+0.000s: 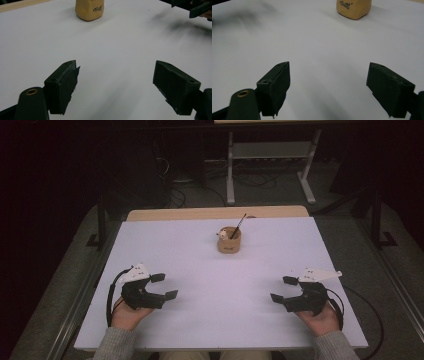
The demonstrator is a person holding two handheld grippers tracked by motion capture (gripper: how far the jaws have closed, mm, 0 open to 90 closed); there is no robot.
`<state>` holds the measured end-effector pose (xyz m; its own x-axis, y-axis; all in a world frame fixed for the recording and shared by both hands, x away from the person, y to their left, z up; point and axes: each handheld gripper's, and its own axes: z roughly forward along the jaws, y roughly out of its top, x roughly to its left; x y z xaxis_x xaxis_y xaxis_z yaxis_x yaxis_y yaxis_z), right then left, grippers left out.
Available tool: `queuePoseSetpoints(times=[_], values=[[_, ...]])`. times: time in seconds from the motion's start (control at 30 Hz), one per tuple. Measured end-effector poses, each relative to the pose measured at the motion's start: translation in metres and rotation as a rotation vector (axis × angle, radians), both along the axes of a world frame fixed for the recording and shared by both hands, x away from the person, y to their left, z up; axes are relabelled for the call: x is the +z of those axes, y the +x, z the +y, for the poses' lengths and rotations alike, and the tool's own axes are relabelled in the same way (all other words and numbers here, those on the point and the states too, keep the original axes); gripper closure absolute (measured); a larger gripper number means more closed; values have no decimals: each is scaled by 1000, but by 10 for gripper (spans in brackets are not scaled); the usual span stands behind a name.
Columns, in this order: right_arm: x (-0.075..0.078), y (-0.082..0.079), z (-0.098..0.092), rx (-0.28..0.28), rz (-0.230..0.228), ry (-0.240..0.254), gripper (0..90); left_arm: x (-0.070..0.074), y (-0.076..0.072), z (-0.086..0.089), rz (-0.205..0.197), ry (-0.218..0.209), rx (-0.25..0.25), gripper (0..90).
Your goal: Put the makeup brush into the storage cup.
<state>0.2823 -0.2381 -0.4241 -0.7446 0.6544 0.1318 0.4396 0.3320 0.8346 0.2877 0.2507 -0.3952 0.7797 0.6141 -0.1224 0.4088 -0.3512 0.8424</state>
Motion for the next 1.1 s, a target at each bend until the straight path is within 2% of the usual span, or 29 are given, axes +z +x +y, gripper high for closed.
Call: queuePoseSetpoints(times=[1.1], values=[[-3, 0, 0, 17, 13, -3, 185, -7, -13, 2, -17, 9, -9, 193]])
